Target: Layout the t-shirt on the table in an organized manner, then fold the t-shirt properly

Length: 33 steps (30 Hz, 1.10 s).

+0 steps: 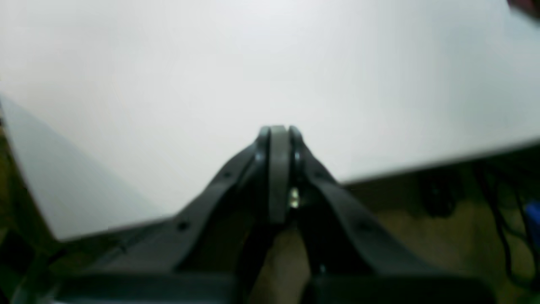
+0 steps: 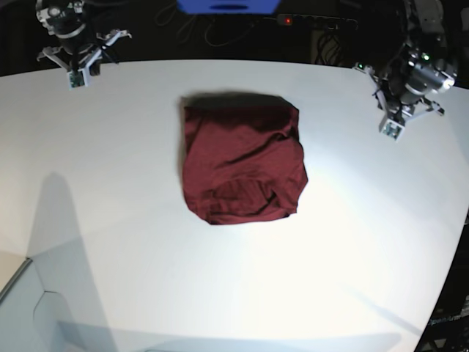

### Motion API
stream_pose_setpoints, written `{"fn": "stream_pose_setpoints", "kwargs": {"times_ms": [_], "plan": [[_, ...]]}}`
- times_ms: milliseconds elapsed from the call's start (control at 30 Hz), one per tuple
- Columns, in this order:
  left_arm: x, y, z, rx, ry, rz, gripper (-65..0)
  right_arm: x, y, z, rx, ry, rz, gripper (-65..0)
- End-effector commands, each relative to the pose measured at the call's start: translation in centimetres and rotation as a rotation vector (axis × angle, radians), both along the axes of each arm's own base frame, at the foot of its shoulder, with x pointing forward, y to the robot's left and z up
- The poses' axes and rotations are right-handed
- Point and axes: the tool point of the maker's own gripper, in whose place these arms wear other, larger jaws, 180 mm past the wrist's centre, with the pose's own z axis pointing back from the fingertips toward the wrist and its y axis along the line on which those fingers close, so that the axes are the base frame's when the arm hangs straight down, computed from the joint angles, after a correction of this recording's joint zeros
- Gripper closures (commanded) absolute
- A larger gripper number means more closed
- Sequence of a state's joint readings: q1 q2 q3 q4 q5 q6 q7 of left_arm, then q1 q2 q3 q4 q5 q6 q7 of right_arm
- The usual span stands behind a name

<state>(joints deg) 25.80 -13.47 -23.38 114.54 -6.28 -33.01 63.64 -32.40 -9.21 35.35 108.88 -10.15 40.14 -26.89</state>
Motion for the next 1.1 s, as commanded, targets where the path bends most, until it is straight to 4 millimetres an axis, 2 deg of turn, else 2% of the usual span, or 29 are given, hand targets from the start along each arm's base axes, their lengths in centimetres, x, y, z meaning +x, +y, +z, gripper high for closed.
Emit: {"fn": "stream_pose_setpoints", "kwargs": {"times_ms": [0, 133, 267, 367, 567, 667, 833, 967, 1067], "plan": [[-0.8, 0.2, 0.1, 0.011, 0.006, -0.007, 0.0, -0.6, -0.9, 0.7, -0.021, -0.012, -0.014, 0.0], [-4.1, 0.3, -1.2, 0.012, 0.085, -0.008, 0.0, -3.2, -2.0, 0.2, -0.039, 0.047, -0.042, 0.0], [-7.1, 0.6, -2.9, 0.008, 0.178, 0.007, 0.0, -5.2, -1.7, -0.4, -0.031, 0.099, -0.038, 0.0], [-9.5, 0.6, -4.6, -0.012, 0.253, 0.020, 0.0, -6.6, -1.5, -1.6, -0.006, 0.145, -0.050, 0.0], [-13.3, 0.0, -7.3, -0.106, 0.279, 0.052, 0.0, -10.5, -0.9, -4.7, 0.060, 0.255, -0.092, 0.0], [-15.7, -0.7, -10.2, -0.175, 0.333, 0.098, 0.0, -13.0, 0.3, -7.2, 0.127, 0.331, -0.121, 0.0], [-17.9, -2.2, -15.7, -0.284, 0.409, 0.165, 0.0, -16.1, 3.3, -11.4, 0.274, 0.389, -0.185, 0.0], [-19.8, -2.5, -19.3, -0.341, 0.473, 0.254, 0.0, -17.6, 4.7, -14.8, 0.366, 0.398, -0.220, 0.0], [-20.3, -2.4, -21.3, -0.379, 0.480, 0.331, 0.0, -18.1, 5.6, -17.1, 0.417, 0.437, -0.231, 0.0]]}}
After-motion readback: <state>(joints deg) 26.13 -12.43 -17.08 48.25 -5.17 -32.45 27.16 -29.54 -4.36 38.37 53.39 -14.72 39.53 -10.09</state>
